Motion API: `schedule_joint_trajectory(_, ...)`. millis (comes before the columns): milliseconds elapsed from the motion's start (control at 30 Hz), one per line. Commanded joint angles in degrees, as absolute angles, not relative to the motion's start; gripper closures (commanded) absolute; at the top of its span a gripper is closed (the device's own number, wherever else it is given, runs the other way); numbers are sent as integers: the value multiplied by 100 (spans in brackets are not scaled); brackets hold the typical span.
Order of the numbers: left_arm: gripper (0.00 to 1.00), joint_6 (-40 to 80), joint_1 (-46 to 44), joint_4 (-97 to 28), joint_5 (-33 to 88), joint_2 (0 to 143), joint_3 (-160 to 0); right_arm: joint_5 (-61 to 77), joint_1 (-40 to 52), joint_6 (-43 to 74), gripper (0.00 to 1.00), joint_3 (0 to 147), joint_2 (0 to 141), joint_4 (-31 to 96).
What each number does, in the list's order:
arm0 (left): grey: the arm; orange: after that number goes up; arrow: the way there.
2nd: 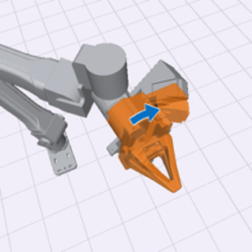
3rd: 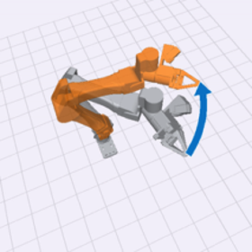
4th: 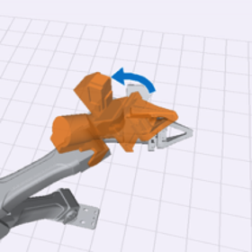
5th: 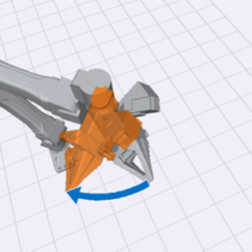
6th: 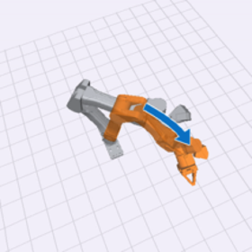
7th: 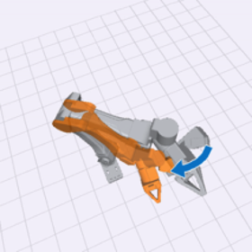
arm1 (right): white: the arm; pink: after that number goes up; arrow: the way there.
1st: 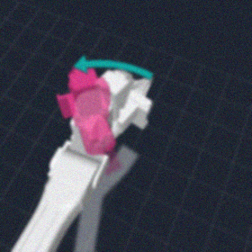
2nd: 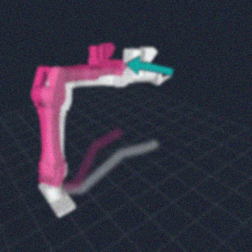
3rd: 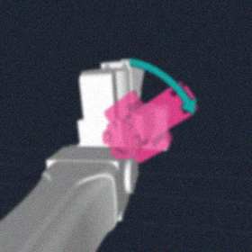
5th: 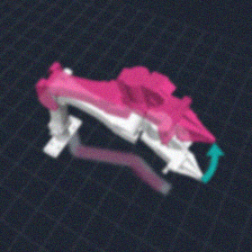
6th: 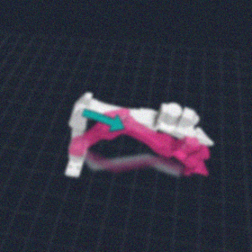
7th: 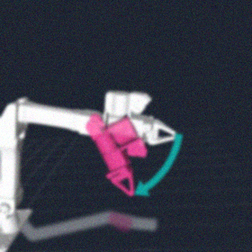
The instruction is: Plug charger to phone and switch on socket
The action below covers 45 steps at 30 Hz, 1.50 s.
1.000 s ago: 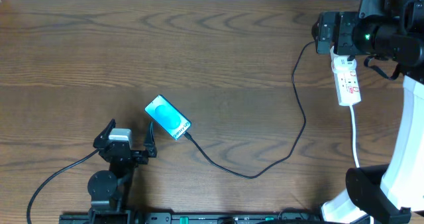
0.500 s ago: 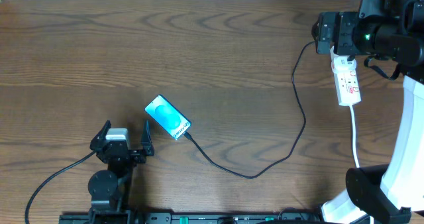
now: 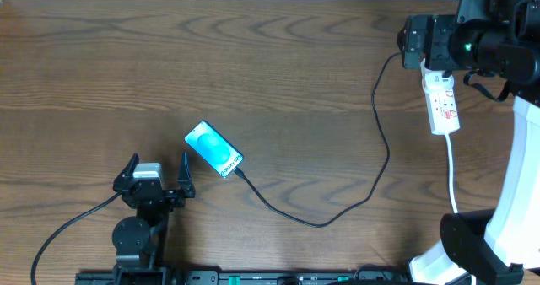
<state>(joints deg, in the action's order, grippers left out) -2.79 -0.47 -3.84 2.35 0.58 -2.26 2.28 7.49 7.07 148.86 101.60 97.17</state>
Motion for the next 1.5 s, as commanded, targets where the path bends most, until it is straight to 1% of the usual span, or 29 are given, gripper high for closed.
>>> schedule_joint_trajectory(0, 6, -274, -19, -460, 80, 27, -47, 165, 792, 768, 1, 14918, 10095, 9727)
schedule_joint_trajectory(467, 6, -272, -19, -460, 80, 27, -47, 32, 790, 766, 1, 14914, 10092, 9671)
schedule_joint_trajectory(533, 6, -272, -19, -460, 80, 27, -47, 34, 808, 766, 1, 14881, 10084, 9428)
schedule_joint_trajectory(600, 6, -272, -19, -460, 80, 27, -47, 25, 908, 762, 1, 14569, 9929, 8737)
schedule_joint_trajectory(667, 5, -272, -19, -460, 80, 27, -47, -10, 1031, 762, 1, 14022, 9653, 8012)
schedule_joint_trajectory(733, 5, -272, -19, -460, 80, 27, -47, -10, 1142, 762, 1, 13028, 9177, 7076)
schedule_joint_trajectory(767, 6, -272, -19, -460, 80, 27, -47, -10, 1164, 764, 1, 12269, 8820, 6418)
schedule_joint_trajectory(800, 6, -272, -19, -460, 80, 27, -47, -8, 1164, 764, 1, 11968, 8676, 6176)
schedule_joint_trajectory(967, 6, -272, -19, -460, 80, 27, -47, -8, 1164, 648, 1, 9441, 7435, 4340)
schedule_joint_trajectory(1200, 6, -272, -19, -460, 80, 27, -47, -27, 1155, 202, 1, 6383, 5662, 2523)
schedule_joint_trajectory(1367, 6, -272, -19, -460, 80, 27, -47, -250, 1120, 209, 1, 4410, 4303, 1444)
schedule_joint_trajectory(1467, 6, -272, -19, -460, 80, 27, -47, -244, 1011, 211, 1, 2989, 3334, 412)
